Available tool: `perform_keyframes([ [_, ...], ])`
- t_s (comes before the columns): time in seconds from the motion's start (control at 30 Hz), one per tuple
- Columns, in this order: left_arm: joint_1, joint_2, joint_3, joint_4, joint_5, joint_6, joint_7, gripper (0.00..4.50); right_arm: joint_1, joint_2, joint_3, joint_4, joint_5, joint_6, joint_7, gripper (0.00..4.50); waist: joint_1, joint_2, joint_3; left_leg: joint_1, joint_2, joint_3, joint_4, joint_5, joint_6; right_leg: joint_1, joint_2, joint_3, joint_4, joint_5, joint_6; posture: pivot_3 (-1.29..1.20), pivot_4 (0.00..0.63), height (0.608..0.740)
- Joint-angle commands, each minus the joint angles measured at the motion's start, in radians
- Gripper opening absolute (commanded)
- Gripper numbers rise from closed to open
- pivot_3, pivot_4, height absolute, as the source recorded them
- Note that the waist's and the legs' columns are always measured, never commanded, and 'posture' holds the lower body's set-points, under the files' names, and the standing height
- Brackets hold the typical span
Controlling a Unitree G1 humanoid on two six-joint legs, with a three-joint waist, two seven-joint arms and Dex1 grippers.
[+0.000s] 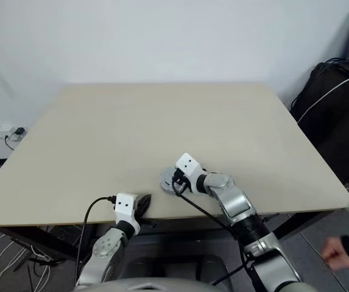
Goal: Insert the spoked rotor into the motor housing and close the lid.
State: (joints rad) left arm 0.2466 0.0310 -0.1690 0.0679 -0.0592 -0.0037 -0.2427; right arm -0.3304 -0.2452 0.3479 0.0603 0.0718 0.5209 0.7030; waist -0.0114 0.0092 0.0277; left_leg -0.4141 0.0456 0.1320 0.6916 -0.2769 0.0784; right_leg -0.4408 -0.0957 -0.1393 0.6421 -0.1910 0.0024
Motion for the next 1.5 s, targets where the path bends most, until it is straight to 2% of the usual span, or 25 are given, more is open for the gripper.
perform_keyframes([
  [0.03,-0.008,-0.002,-0.007,-0.057,-0.001,-0.007,-0.001,0.0,0.01,0.037,-0.033,-0.15,0.073,-0.115,0.027,0.03,-0.002,0.0,0.001,0.0,0.0,0.0,0.0,0.0,0.0,-0.001,0.0,0.0,0.0,0.0,0.0,0.0,0.0,0.74],
  [0.17,-0.007,-0.002,-0.008,-0.057,-0.001,-0.007,-0.001,0.0,0.059,0.086,-0.056,-0.22,0.144,-0.271,0.05,0.03,0.001,-0.001,0.001,0.0,0.0,0.0,0.0,0.0,0.0,0.0,0.0,0.0,0.0,0.0,0.0,0.0,0.0,0.74],
  [0.37,-0.011,-0.004,-0.01,-0.053,0.0,-0.008,-0.002,0.0,0.086,0.102,-0.049,-0.251,0.159,-0.375,0.053,0.03,0.001,-0.002,0.002,0.0,0.0,0.0,0.0,0.0,0.0,0.001,0.0,0.0,-0.001,0.0,0.0,0.0,0.0,0.74],
  [1.5,-0.025,-0.005,-0.01,-0.043,-0.001,-0.008,-0.003,0.0,0.062,0.054,-0.028,-0.227,0.15,-0.347,0.064,0.03,0.001,-0.002,0.002,0.0,0.0,0.0,0.0,0.0,0.0,0.001,0.0,0.0,0.0,0.0,0.0,0.0,0.0,0.74],
])
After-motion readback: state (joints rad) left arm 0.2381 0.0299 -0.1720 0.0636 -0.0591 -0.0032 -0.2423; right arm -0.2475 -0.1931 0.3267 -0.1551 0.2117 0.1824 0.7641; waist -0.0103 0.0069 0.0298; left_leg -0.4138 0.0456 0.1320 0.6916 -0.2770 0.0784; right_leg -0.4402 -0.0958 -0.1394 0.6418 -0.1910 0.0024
